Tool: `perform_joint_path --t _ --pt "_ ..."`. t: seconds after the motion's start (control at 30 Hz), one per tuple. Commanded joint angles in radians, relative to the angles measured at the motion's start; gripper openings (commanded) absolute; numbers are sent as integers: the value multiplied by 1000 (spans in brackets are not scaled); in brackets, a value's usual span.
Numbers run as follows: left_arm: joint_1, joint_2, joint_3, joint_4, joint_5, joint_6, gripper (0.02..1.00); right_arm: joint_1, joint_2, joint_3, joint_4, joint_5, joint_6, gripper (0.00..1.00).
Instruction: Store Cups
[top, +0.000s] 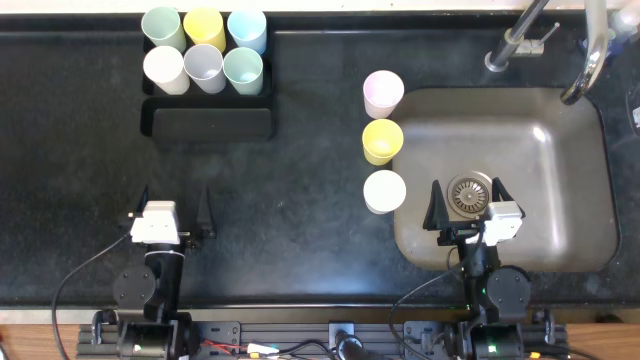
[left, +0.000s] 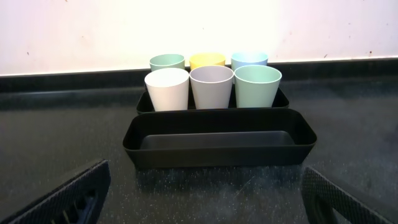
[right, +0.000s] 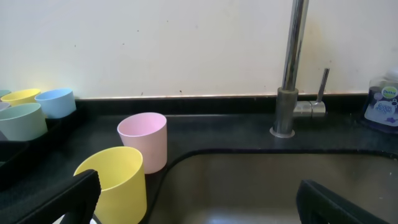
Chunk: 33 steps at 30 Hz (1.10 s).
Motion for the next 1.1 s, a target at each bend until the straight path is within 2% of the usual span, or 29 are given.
perform_joint_path --t 0.03,0.87,1.0,1.1 --pt "-2 -8 -2 -2 10 19 998 5 -8 -13 3 -4 -3 996" --pt "-12 -8 3 -5 11 6 998 5 -8 -13 3 -4 -3 993" --pt "-19 101 111 -19 74 -79 998 5 -8 -13 3 -4 -3 996" --pt "-21 354 303 -50 146 -143 998 5 -8 -13 3 -4 -3 996"
